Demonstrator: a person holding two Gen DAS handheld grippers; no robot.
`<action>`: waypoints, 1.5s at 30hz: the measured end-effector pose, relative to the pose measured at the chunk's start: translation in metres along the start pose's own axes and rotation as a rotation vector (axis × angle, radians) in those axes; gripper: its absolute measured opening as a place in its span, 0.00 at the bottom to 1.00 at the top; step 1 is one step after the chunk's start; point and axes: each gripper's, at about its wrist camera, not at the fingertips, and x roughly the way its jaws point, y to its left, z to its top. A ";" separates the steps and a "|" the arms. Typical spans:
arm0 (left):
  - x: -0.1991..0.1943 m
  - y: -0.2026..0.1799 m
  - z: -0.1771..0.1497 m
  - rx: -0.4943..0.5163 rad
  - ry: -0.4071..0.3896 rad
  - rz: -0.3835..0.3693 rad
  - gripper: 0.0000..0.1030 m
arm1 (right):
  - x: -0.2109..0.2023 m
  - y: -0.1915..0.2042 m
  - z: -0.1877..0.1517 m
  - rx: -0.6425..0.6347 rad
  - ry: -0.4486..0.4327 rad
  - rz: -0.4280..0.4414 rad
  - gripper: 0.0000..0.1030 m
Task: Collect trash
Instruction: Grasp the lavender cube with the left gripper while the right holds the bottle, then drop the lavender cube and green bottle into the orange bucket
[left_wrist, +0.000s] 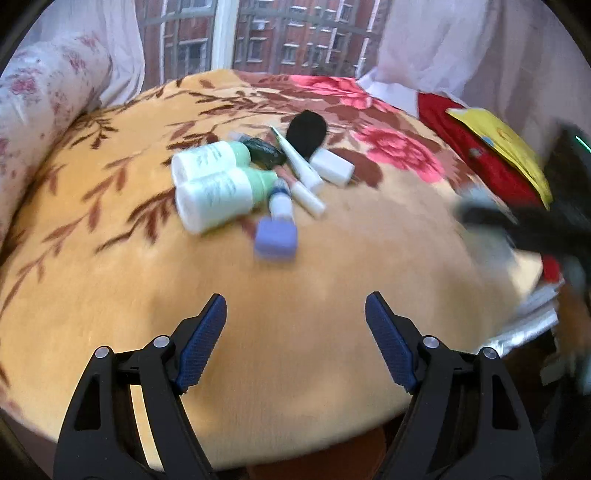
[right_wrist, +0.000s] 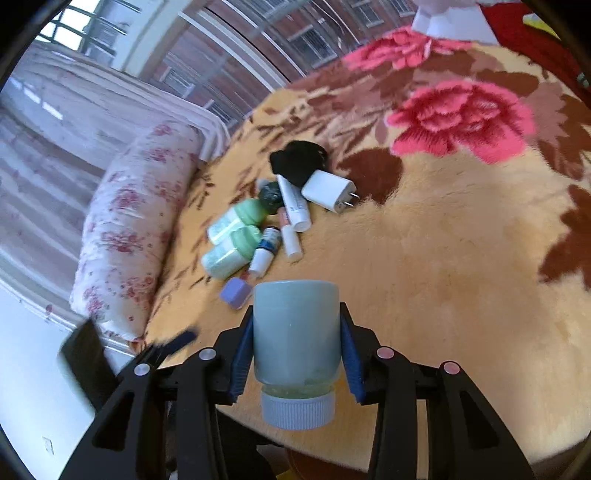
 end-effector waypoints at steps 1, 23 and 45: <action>0.008 -0.001 0.008 -0.001 0.008 -0.005 0.74 | -0.004 0.000 -0.002 -0.002 -0.009 0.009 0.40; 0.054 0.008 0.013 -0.002 -0.098 0.084 0.30 | -0.004 -0.007 -0.044 -0.018 -0.074 -0.010 0.41; -0.084 -0.020 -0.117 0.068 -0.170 0.049 0.30 | -0.013 0.075 -0.143 -0.185 -0.032 -0.035 0.40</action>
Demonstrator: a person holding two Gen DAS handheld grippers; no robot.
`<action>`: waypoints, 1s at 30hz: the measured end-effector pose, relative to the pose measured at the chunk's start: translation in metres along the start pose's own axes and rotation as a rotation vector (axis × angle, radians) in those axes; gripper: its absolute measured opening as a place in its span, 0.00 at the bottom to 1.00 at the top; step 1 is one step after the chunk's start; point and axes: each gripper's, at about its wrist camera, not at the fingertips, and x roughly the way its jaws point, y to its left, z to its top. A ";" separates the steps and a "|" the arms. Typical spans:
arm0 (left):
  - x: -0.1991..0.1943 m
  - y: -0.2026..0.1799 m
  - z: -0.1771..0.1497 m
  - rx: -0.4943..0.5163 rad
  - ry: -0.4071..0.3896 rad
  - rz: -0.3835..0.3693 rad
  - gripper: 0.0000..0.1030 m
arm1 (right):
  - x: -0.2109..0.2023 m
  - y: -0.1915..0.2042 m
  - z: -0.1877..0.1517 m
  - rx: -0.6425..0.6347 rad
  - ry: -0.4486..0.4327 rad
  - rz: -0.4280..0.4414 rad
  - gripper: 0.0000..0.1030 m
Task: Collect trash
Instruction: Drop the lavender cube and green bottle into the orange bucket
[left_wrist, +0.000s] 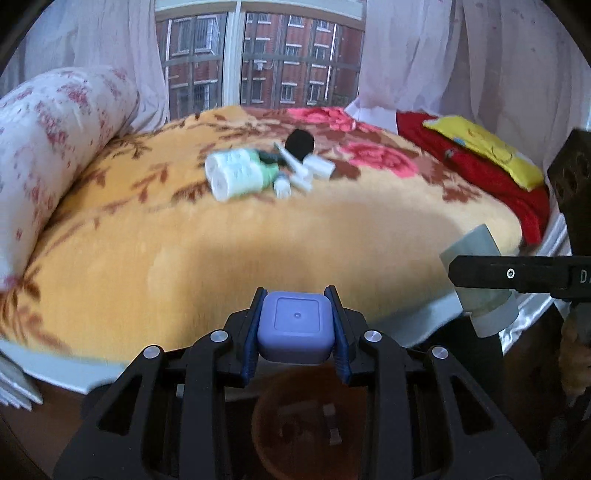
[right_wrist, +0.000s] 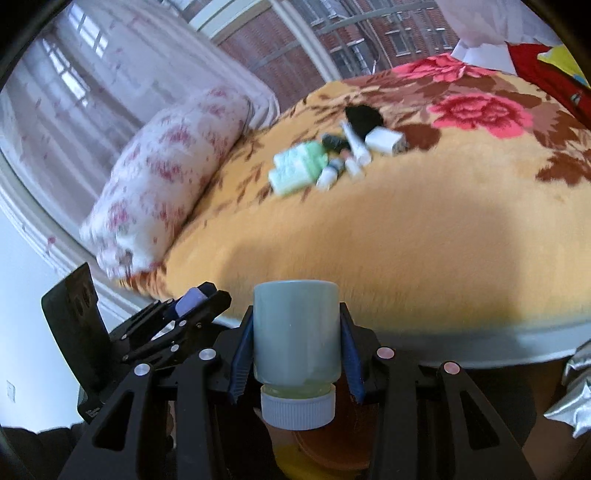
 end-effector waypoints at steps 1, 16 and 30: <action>0.000 -0.001 -0.009 -0.001 0.016 -0.007 0.30 | 0.002 0.002 -0.008 -0.003 0.021 -0.005 0.41; 0.032 0.006 -0.076 -0.028 0.229 -0.057 0.30 | 0.049 -0.015 -0.074 0.090 0.227 -0.032 0.41; 0.041 0.020 -0.080 -0.059 0.294 0.004 0.68 | 0.050 -0.041 -0.074 0.148 0.246 -0.041 0.58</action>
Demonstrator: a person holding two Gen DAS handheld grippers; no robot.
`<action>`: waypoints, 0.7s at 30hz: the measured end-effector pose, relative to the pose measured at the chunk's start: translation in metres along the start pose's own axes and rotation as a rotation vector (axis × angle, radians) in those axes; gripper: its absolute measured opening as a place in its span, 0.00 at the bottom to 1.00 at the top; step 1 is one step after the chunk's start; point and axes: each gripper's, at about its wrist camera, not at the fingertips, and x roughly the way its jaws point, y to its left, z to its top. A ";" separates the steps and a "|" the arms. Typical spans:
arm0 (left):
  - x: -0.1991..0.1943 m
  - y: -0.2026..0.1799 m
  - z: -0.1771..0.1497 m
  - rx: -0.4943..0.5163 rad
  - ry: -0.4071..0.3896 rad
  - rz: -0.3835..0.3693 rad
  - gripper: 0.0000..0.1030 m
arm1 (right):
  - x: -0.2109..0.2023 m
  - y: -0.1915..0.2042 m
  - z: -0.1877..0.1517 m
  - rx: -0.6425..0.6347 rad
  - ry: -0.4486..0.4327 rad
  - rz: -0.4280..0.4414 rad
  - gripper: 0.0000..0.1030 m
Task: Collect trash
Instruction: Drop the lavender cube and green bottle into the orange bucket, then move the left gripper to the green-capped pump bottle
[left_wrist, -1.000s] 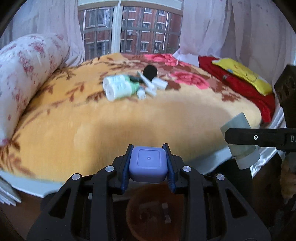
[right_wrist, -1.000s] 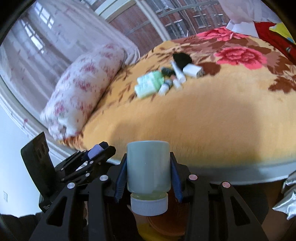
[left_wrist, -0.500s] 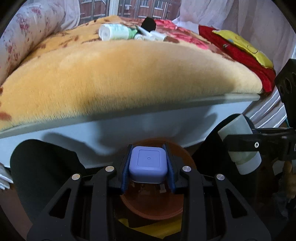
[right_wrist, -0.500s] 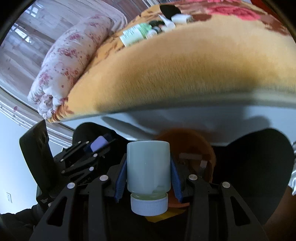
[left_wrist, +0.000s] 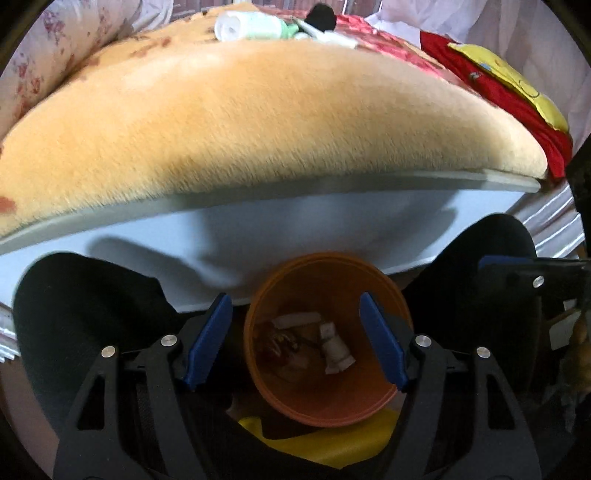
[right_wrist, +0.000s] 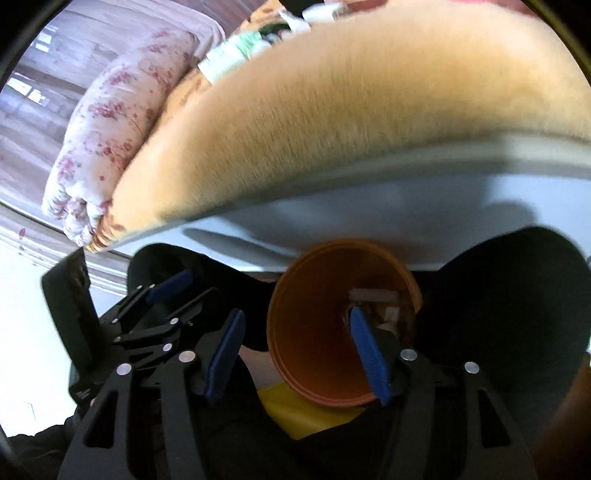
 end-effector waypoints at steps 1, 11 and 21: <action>-0.005 -0.001 0.004 0.006 -0.017 0.005 0.68 | -0.008 0.002 0.002 -0.014 -0.016 0.005 0.58; -0.057 0.016 0.102 0.020 -0.249 0.024 0.78 | -0.063 0.011 0.046 -0.079 -0.179 0.026 0.58; 0.020 0.016 0.221 0.236 -0.135 0.070 0.79 | -0.053 -0.001 0.064 -0.020 -0.183 0.063 0.58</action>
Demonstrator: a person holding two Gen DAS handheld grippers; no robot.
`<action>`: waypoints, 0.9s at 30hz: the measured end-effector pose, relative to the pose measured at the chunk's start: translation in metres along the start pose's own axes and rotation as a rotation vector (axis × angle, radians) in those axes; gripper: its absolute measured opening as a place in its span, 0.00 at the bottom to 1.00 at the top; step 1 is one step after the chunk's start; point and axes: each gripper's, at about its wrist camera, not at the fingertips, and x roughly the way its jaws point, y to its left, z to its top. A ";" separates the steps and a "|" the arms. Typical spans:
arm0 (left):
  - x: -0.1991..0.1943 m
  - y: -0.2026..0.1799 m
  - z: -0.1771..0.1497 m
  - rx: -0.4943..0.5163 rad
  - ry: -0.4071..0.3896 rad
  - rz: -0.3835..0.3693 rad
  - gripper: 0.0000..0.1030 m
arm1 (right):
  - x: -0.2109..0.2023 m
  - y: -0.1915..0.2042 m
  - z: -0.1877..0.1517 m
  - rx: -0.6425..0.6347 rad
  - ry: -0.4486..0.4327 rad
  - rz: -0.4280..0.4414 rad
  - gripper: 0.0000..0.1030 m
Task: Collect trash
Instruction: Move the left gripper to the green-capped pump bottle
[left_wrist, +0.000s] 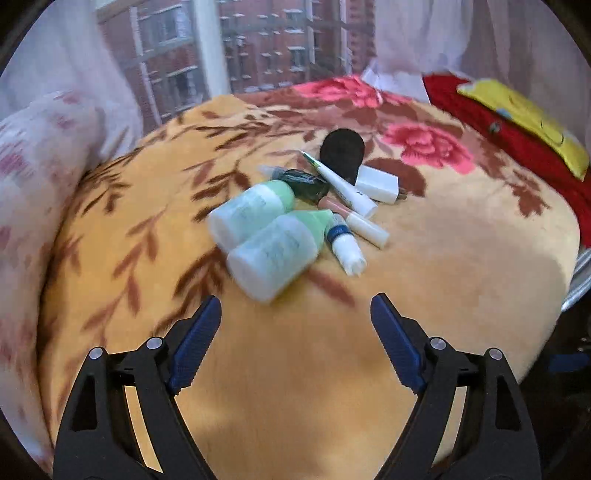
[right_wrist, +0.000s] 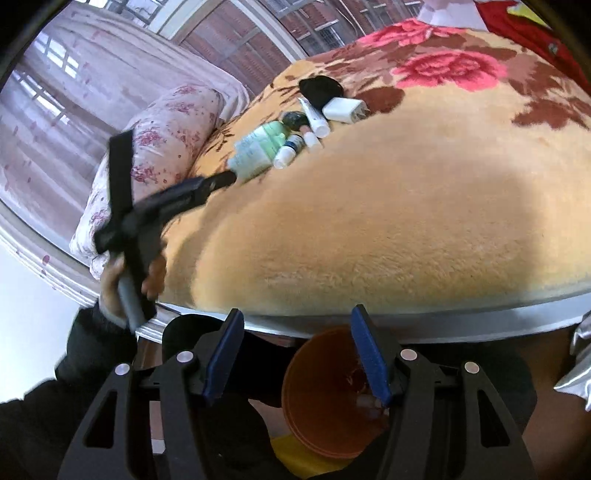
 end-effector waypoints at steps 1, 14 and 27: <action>0.009 0.002 0.007 0.022 0.012 -0.018 0.79 | 0.001 -0.004 0.000 0.010 0.005 0.001 0.58; 0.036 0.021 0.055 0.251 0.088 -0.089 0.81 | 0.003 -0.034 -0.001 0.101 0.014 -0.001 0.60; 0.064 -0.018 0.048 0.587 0.289 -0.098 0.82 | 0.003 -0.037 -0.001 0.119 0.019 0.017 0.61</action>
